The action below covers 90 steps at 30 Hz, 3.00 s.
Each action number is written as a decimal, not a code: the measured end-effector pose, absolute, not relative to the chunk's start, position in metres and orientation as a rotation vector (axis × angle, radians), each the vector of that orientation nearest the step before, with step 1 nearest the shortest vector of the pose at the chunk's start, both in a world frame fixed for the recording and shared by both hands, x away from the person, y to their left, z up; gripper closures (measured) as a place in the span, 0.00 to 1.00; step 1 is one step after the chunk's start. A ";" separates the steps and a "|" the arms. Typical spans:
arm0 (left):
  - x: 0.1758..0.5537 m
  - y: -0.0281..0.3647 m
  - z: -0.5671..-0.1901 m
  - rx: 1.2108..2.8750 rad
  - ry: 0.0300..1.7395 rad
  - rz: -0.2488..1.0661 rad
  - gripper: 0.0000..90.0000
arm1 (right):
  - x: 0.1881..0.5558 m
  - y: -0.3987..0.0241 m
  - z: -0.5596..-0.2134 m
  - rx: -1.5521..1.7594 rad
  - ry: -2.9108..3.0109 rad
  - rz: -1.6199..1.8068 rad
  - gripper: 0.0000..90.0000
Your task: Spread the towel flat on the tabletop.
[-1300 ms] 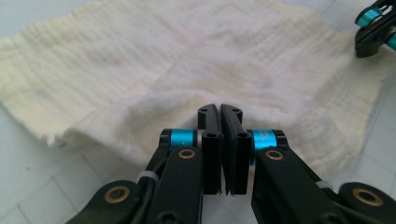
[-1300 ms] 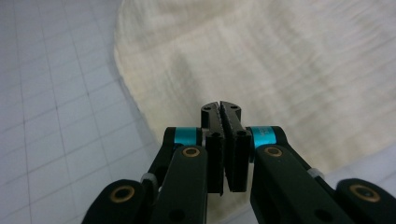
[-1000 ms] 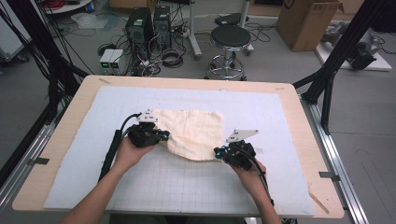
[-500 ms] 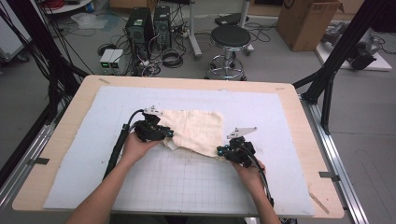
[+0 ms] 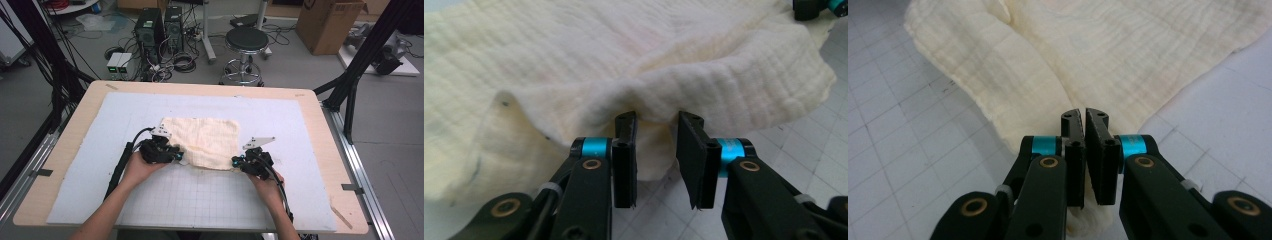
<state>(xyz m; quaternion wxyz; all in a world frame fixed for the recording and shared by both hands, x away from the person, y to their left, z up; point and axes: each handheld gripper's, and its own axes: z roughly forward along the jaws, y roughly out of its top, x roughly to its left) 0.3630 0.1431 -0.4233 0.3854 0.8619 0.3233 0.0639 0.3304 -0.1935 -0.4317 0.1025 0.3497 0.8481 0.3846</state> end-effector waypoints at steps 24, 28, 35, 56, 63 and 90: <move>0.316 0.186 -0.396 2.177 0.702 0.193 0.95 | 0.316 -0.186 -0.424 0.909 2.547 1.155 0.98; 0.299 0.200 -0.394 2.149 0.681 0.200 0.95 | 0.300 -0.182 -0.416 0.841 2.560 1.159 0.98; 0.273 0.219 -0.399 2.131 0.666 0.192 0.95 | 0.276 -0.180 -0.409 0.773 2.582 1.186 0.98; 0.261 0.217 -0.430 2.164 0.667 0.076 0.72 | 0.265 -0.188 -0.431 0.707 2.716 1.179 0.74; 0.264 0.218 -0.438 2.195 0.714 0.111 0.82 | 0.270 -0.189 -0.438 0.739 2.729 1.140 0.87; 0.244 0.235 -0.431 2.114 0.690 0.149 0.98 | 0.245 -0.200 -0.430 0.736 2.719 1.240 0.99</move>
